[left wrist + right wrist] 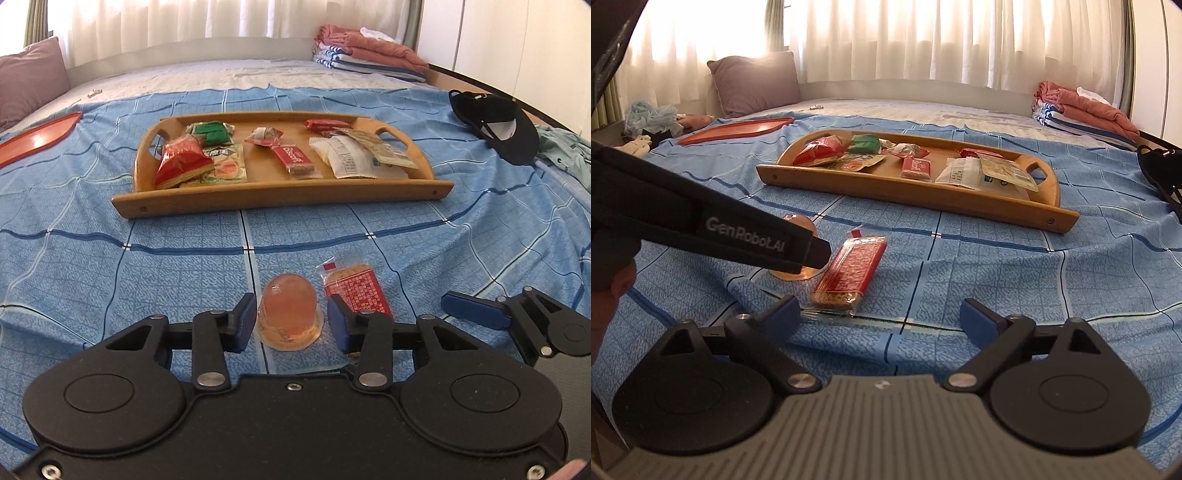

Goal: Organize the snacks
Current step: 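Close the left gripper on the orange jelly cup while the right gripper approaches the red wafer packet, then lift the jelly cup with the left gripper while the right gripper grasps the red wafer packet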

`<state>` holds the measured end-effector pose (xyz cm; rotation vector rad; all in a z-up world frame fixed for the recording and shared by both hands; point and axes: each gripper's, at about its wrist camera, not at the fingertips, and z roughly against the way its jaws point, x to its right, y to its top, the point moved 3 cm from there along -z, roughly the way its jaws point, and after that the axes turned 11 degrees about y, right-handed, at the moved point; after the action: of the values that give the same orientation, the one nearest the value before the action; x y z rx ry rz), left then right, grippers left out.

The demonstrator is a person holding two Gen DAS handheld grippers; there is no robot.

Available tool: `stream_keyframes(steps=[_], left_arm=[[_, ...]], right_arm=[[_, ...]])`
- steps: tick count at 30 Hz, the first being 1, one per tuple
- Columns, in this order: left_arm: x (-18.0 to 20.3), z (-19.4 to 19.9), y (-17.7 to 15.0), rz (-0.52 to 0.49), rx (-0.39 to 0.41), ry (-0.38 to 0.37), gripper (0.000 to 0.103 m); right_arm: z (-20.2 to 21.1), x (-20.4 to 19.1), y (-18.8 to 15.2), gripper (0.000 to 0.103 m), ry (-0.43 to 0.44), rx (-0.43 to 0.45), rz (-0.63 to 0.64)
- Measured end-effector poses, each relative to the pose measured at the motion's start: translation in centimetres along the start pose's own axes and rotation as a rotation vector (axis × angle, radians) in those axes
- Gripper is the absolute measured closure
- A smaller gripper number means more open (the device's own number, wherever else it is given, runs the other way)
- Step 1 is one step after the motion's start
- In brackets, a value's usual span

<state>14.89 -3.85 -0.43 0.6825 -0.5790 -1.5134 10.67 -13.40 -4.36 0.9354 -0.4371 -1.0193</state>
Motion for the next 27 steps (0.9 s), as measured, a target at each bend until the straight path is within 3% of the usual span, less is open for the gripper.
stream_keyframes(steps=[14, 27], left_arm=[[-0.5, -0.6, 0.0, 0.013, 0.0, 0.029, 0.068], [-3.7, 0.0, 0.2, 0.054, 0.001, 0.083, 0.068]], right_arm=[[-0.3, -0.1, 0.0, 0.004, -0.002, -0.009, 0.015], [-0.3, -0.2, 0.7, 0.003, 0.003, -0.041, -0.023]])
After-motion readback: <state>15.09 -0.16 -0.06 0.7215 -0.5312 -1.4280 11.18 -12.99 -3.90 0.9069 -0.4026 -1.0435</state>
